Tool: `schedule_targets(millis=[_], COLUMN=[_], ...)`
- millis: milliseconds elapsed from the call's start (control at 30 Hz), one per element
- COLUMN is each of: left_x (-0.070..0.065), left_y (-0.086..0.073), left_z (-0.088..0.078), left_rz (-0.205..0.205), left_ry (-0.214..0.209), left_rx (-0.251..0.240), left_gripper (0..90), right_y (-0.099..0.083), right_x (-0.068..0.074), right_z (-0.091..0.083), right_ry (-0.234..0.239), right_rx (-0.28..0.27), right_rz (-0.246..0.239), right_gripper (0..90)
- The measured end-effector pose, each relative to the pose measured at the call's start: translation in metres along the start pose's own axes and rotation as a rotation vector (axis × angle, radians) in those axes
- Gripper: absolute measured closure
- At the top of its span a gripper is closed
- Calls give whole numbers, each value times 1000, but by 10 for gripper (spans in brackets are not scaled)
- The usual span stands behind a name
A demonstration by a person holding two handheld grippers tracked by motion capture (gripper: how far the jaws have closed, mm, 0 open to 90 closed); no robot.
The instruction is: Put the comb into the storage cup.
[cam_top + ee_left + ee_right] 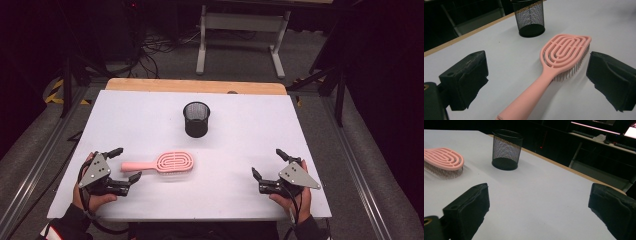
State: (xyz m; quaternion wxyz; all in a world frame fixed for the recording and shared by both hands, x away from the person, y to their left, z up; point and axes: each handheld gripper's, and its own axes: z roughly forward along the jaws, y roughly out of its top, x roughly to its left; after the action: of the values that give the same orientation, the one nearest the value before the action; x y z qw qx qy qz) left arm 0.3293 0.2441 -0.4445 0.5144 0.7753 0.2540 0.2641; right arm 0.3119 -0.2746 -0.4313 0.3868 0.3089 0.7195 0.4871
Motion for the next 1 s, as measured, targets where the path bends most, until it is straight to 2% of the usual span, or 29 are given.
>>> schedule_targets(millis=[200,300,400,433,500,533,600,667,700,733,833,1000], left_x=[-1,0,0,1,2,5,10,16,19,22,28,34], left_y=[-2,-1,0,2,4,6,9,13,16,18,22,23], left_z=[1,0,0,0,0,0,1,5,9,13,23,43], left_rz=[8,8,5,5,-3,-4,-37,-52,-51,-49,-59,-73], left_ry=[-11,-10,-4,11,22,47,53,76,71,77,61,30], left_rx=[14,10,22,38,49,65,73,130,158,186,246,383], left_gripper=[57,69,148,194,296,361,497,649,683,771,890,900], right_y=[1,1,1,2,1,1,0,0,0,-1,-2,-2], right_x=[-2,-1,-1,-1,-2,-1,-1,-1,-1,-1,-2,-2], right_z=[0,0,-1,-1,0,1,2,2,3,4,5,5], right_ry=[0,3,-2,-1,1,4,8,8,7,9,9,11], right_rx=[-8,1,-4,-7,-3,1,5,7,9,11,20,21], right_rz=[12,-2,4,9,9,7,8,8,7,9,12,19], right_gripper=[43,42,44,44,45,45,45,46,46,47,49,51])
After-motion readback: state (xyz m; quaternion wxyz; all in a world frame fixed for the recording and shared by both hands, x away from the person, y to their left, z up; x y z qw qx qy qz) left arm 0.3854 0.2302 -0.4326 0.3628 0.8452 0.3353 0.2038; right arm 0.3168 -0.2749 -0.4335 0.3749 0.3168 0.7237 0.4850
